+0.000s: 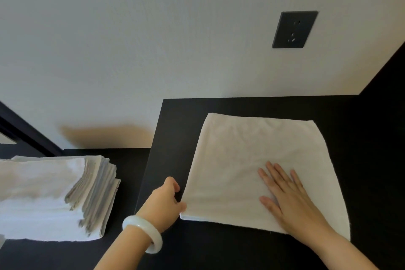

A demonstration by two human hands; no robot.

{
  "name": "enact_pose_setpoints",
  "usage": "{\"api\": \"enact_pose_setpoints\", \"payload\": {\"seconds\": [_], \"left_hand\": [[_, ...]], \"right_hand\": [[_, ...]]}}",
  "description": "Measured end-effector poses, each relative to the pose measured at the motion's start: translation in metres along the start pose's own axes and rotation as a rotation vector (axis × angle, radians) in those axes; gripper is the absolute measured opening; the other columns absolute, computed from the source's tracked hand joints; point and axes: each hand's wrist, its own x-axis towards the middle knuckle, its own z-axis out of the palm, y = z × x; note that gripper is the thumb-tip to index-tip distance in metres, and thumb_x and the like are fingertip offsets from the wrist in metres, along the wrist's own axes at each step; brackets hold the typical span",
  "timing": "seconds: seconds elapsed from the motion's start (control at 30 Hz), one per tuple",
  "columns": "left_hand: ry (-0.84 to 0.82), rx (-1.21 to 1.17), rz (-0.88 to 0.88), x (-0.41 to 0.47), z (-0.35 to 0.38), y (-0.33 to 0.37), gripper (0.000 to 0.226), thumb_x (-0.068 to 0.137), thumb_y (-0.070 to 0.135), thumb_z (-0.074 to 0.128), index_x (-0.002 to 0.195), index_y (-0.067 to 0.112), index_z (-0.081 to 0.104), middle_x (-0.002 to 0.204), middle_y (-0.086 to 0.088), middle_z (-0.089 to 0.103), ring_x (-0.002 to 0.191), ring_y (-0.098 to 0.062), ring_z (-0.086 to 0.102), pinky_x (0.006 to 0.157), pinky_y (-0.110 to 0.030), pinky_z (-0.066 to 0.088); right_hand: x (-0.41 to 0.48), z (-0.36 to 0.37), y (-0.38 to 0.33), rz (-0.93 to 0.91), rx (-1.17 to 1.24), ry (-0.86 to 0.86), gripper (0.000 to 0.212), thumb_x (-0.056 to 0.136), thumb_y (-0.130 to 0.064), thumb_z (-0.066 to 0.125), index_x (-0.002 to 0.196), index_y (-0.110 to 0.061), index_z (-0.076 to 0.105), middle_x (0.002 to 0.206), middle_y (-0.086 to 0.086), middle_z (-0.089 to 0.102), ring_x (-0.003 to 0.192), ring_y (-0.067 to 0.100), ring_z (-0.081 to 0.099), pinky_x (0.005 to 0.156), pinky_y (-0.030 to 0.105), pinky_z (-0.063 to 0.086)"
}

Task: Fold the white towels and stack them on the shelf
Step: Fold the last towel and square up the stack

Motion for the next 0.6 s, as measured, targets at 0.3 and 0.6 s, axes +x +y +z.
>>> {"api": "enact_pose_setpoints", "payload": {"seconds": [0.3, 0.6], "left_hand": [[0.207, 0.58, 0.65, 0.063, 0.052, 0.094, 0.059, 0.103, 0.05, 0.015, 0.156, 0.031, -0.004, 0.164, 0.003, -0.011, 0.15, -0.017, -0.015, 0.122, -0.04, -0.006], [0.344, 0.643, 0.366, 0.072, 0.05, 0.065, 0.081, 0.082, 0.058, -0.026, 0.153, 0.02, -0.02, 0.161, -0.002, -0.022, 0.146, -0.019, -0.026, 0.114, -0.046, -0.024]], "right_hand": [[0.053, 0.0, -0.046, -0.006, 0.069, 0.129, 0.061, 0.101, -0.054, 0.01, 0.15, -0.031, -0.018, 0.161, -0.012, -0.022, 0.145, 0.002, -0.028, 0.119, 0.033, -0.021], [0.031, -0.01, 0.079, 0.548, 0.001, 0.226, 0.083, 0.083, -0.074, -0.018, 0.151, -0.026, -0.013, 0.164, -0.006, -0.011, 0.145, 0.008, -0.02, 0.119, 0.041, -0.015]]}}
